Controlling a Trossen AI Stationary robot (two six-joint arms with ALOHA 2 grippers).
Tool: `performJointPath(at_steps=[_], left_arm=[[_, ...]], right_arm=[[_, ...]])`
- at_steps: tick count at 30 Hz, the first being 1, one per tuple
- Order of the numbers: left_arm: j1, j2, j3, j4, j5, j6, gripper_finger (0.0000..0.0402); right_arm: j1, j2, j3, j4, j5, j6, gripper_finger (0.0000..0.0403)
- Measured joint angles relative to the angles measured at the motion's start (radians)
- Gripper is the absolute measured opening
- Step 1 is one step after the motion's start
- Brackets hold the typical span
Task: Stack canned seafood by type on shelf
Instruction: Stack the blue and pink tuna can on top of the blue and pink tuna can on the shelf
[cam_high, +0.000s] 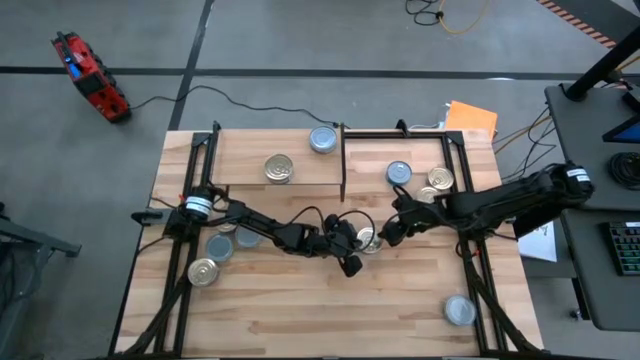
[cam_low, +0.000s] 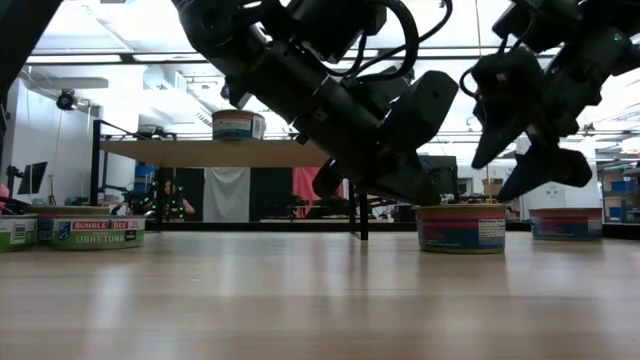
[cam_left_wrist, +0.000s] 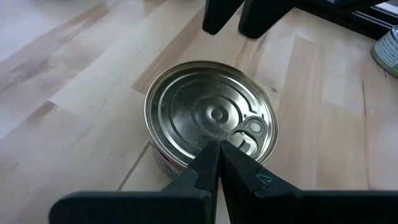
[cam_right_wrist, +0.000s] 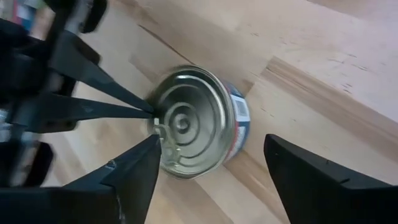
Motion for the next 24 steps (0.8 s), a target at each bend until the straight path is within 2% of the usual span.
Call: performJointPath(at_steps=[10,16,24], left_arm=[[-0.006,0.0,-0.001,-0.007,0.006,-0.005,0.0],[-0.01,-0.001,-0.001,-0.016,0.007,-0.005,0.0],[-0.015,-0.002,-0.002,-0.023,0.007,-0.007,0.0]], right_arm=[[0.0,0.103,0.0,0.073,-0.009,-0.029,0.0299],[0.0,0.109,0.001,0.075,-0.011,-0.032,0.0296],[0.0,0.109,0.001,0.075,-0.035,-0.032,0.031]])
